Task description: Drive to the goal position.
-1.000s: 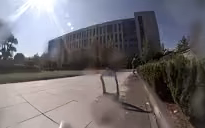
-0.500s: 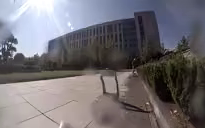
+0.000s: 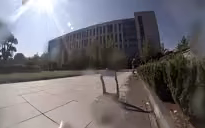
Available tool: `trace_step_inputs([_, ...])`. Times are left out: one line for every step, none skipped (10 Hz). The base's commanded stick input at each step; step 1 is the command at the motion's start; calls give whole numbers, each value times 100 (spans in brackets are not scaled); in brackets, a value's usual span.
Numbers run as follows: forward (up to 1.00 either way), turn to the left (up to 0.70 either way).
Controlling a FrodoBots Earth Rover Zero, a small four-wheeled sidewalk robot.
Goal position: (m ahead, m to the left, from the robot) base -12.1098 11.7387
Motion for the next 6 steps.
trace_step_inputs([5, 0])
trace_step_inputs([5, 0])
trace_step_inputs([5, 0])
trace_step_inputs([5, 0])
trace_step_inputs([5, 0])
trace_step_inputs([5, 0])
